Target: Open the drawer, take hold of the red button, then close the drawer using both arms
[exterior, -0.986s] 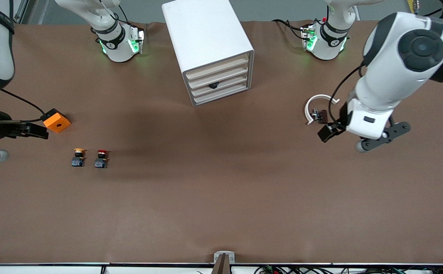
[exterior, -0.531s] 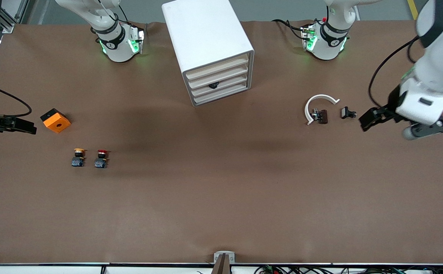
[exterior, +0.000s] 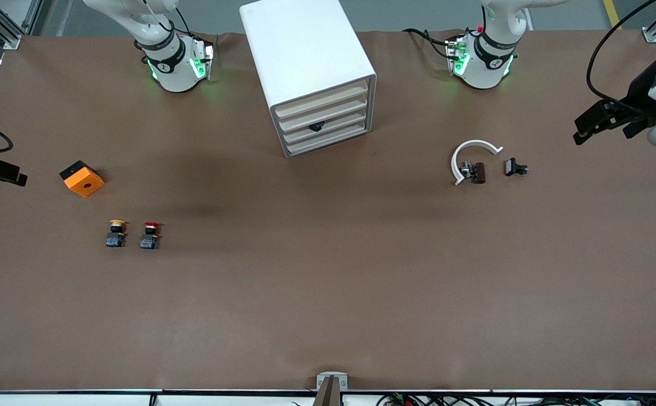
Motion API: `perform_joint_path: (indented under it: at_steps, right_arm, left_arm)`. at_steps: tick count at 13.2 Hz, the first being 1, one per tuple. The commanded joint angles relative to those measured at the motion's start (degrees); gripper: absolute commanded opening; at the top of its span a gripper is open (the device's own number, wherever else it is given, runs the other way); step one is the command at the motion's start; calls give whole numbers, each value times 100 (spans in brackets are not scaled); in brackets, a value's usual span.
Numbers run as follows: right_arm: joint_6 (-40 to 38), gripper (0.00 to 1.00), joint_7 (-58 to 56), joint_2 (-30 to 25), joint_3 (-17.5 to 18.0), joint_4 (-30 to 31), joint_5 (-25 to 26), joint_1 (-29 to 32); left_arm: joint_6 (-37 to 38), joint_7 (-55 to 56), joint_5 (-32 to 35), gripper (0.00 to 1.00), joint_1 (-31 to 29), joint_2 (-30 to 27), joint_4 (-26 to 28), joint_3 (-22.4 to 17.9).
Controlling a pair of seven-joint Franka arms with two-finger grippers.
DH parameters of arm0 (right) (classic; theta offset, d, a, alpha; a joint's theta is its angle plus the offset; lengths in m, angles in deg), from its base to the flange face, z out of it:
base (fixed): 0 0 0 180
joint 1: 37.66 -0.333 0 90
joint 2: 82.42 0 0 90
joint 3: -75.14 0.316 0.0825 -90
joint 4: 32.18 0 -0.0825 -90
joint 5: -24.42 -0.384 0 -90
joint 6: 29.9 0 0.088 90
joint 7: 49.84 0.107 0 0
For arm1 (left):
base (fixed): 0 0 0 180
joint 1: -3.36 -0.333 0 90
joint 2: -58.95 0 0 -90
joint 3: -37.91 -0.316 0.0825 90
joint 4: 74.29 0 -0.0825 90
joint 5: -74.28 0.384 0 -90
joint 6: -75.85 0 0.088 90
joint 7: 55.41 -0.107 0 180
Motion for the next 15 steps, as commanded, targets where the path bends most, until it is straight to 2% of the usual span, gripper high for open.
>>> perform_joint_path:
  at_steps: [1,3,6,9,12,15]
  right_arm:
    - [-239,100,-1253,-381,45,66,-154,203]
    - [-461,100,-936,-635,45,127,-654,554]
    - [-469,100,-653,-750,97,215,-595,486]
    - [-408,100,-248,-1031,97,540,-577,257]
    - [-32,100,-248,-1531,80,1224,-550,117]
    - [216,100,-230,-1936,-69,1700,-225,-349]
  left_arm:
    - [92,-128,-94,100,102,-263,198,-92]
    - [153,-128,-59,100,102,-272,190,-14]
    - [206,-128,-6,100,84,-412,303,198]
    - [197,-128,-6,100,58,-501,401,198]
    - [180,-128,-6,100,58,-641,515,189]
    - [180,-119,-14,100,40,-711,524,163]
